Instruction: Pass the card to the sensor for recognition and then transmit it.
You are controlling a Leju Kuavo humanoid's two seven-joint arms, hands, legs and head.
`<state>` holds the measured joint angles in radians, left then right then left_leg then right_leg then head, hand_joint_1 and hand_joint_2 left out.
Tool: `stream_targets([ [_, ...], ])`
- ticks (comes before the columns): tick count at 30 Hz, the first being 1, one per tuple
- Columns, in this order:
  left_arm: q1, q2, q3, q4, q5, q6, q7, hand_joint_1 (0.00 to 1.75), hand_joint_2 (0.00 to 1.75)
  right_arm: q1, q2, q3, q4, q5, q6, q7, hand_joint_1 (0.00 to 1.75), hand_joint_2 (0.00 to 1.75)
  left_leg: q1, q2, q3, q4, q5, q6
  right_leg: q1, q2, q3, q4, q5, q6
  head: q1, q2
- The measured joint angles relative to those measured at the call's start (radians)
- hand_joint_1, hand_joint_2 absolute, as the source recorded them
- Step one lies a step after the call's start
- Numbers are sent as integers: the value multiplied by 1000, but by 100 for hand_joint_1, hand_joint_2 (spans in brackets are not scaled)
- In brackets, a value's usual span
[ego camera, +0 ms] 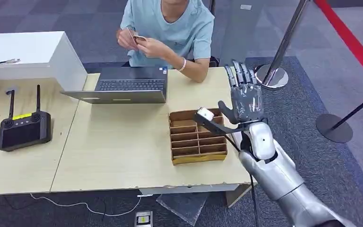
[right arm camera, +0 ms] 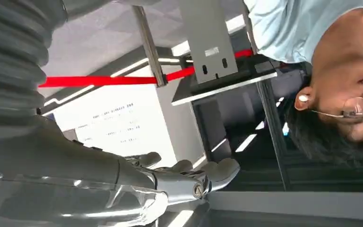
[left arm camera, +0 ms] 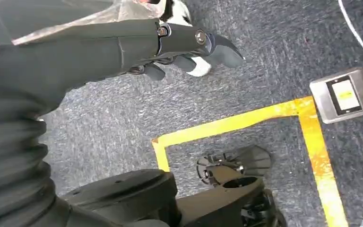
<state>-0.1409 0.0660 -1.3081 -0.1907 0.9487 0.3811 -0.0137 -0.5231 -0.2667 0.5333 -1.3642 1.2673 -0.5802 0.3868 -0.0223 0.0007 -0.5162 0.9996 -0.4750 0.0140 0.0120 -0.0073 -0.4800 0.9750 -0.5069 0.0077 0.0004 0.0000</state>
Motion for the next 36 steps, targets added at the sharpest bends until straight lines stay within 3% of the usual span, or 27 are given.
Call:
stream_targets([
  [8, 0, 1, 0, 0, -14, -16, 43, 0, 175, 39, -18, -3, -44, 0, 3, 26, 0, 175, 0, 0, 0, 0, 0, 0, 0, 0, 0, 0, 0, 0, 0, 0],
  [23, 0, 14, -1, 0, -24, -10, 54, 0, 175, 108, -50, -55, -129, -18, -23, 39, 0, 175, 0, 0, 0, 0, 0, 0, 0, 0, 0, 0, 0, 0, 0, 0],
  [36, 0, 13, -1, 0, -22, -3, 24, 0, 175, 111, -52, -69, -138, -22, -26, 39, 0, 175, 0, 0, 0, 0, 0, 0, 0, 0, 0, 0, 0, 0, 0, 0],
])
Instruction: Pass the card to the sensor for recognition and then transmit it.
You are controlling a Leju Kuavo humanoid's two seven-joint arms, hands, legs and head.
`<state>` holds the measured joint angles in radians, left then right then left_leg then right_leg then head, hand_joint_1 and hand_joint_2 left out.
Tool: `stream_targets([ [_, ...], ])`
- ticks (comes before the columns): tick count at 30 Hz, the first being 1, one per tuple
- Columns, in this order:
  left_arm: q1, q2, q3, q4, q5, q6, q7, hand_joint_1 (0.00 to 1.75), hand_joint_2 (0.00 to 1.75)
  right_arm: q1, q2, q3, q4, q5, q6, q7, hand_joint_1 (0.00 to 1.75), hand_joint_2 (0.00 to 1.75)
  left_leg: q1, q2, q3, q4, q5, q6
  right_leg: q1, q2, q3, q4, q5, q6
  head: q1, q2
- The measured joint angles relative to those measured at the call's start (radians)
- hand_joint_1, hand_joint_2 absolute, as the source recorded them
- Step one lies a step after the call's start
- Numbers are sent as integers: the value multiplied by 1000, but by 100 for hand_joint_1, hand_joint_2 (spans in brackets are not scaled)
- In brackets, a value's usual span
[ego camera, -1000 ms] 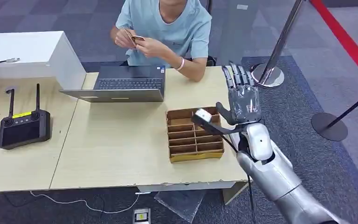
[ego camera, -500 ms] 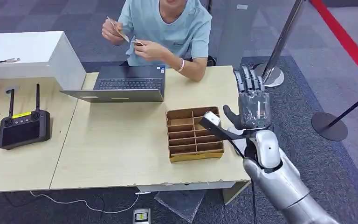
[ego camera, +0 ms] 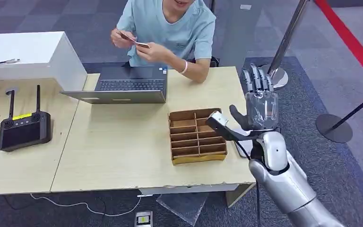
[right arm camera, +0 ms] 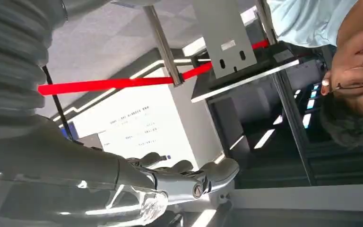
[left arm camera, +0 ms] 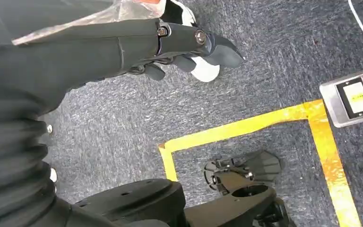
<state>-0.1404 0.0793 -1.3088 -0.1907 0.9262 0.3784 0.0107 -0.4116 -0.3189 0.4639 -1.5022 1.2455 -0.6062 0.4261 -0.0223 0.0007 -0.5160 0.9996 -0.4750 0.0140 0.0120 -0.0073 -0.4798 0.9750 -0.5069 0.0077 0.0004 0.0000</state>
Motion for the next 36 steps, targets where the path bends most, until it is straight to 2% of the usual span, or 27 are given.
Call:
stream_targets([
  [14, 0, -1, 0, 0, -6, 4, -18, 0, 175, 1, -2, -1, 0, -2, 1, 0, 0, 175, 0, 0, 0, 0, 0, 0, 0, 0, 0, 0, 0, 0, 0, 0],
  [27, 0, -3, 0, 0, -6, -8, 3, 0, 175, 19, -12, -6, -12, -13, 16, 0, 0, 175, 0, 0, 0, 0, 0, 0, 0, 0, 0, 0, 0, 0, 0, 0],
  [36, 0, -8, 0, 0, -7, -5, -7, 0, 175, 25, -14, -6, -16, -13, 33, 0, 0, 175, 0, 0, 0, 0, 0, 0, 0, 0, 0, 0, 0, 0, 0, 0],
])
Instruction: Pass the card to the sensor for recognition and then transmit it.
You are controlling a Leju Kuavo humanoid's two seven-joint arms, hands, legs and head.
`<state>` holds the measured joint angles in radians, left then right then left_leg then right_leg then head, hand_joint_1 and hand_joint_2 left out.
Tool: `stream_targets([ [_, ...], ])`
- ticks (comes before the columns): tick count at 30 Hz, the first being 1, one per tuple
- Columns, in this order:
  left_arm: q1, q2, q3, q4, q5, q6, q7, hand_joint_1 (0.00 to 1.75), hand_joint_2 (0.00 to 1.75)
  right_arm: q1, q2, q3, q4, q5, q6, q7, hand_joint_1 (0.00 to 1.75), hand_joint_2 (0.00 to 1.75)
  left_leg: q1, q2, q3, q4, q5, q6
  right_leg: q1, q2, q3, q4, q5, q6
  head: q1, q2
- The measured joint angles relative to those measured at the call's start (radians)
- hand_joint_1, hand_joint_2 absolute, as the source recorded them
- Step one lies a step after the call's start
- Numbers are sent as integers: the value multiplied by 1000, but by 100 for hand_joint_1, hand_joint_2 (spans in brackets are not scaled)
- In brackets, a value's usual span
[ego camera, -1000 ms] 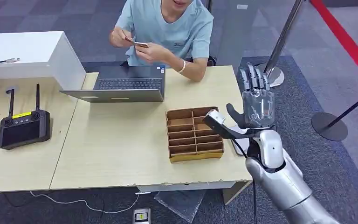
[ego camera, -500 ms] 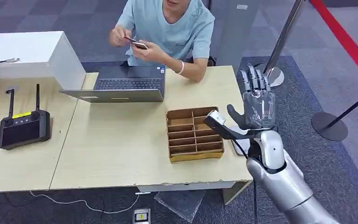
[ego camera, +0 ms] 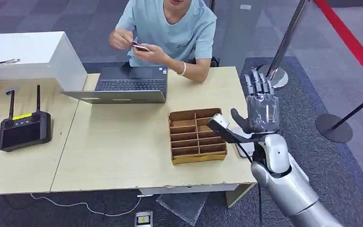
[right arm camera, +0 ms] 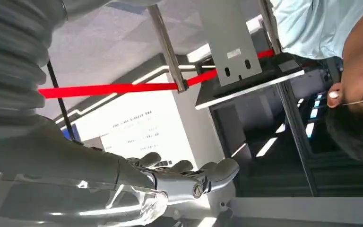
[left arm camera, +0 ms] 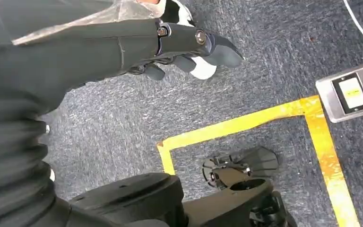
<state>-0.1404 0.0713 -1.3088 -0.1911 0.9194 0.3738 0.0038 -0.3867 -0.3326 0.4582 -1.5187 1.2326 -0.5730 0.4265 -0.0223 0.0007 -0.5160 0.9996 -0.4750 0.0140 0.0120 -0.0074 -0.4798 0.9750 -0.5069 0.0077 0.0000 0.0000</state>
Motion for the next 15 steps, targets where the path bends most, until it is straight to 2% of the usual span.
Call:
stream_targets([
  [15, 0, -2, 0, 0, -4, 0, 0, 0, 175, 4, -5, 0, 0, 4, 17, 1, 0, 175, 0, 0, 0, 0, 0, 0, 0, 0, 0, 0, 0, 0, 0, 0],
])
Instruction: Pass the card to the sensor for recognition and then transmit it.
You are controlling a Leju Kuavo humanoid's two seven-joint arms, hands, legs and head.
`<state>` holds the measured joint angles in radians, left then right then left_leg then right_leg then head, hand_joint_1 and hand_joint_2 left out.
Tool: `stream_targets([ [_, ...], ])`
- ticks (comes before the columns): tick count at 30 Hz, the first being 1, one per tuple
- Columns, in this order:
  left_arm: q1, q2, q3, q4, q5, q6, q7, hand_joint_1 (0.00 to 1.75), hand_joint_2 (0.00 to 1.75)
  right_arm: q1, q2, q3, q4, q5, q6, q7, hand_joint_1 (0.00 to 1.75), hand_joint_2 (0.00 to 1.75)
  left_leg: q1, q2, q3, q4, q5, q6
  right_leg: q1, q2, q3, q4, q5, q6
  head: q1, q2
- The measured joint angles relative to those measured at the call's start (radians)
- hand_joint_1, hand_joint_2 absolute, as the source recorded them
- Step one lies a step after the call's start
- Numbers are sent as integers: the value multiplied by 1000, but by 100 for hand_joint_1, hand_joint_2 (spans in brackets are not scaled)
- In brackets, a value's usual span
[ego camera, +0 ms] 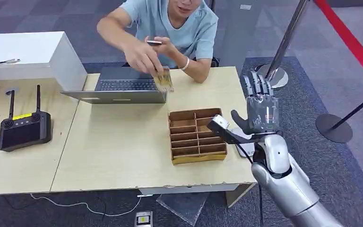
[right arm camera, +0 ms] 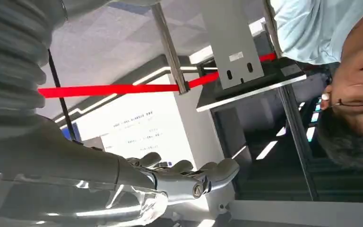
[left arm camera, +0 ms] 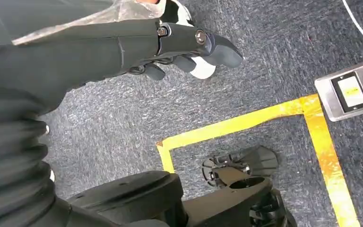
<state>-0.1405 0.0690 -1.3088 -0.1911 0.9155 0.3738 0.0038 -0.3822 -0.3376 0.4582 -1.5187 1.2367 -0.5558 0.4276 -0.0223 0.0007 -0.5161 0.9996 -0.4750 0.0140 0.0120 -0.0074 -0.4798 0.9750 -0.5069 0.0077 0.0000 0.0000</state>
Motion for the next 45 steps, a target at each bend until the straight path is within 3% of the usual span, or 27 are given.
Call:
stream_targets([
  [28, 0, 0, 0, 0, -4, 0, -2, 0, 175, 22, 0, 6, -7, -11, 20, -2, 0, 175, 0, 0, 0, 0, 0, 0, 0, 0, 0, 0, 0, 0, 0, 0],
  [45, 0, 0, 0, 0, 3, -3, 11, 0, 175, 41, 23, 56, 1, -63, 113, -28, 0, 175, 0, 0, 0, 0, 0, 0, 0, 0, 0, 0, 0, 0, 0, 0],
])
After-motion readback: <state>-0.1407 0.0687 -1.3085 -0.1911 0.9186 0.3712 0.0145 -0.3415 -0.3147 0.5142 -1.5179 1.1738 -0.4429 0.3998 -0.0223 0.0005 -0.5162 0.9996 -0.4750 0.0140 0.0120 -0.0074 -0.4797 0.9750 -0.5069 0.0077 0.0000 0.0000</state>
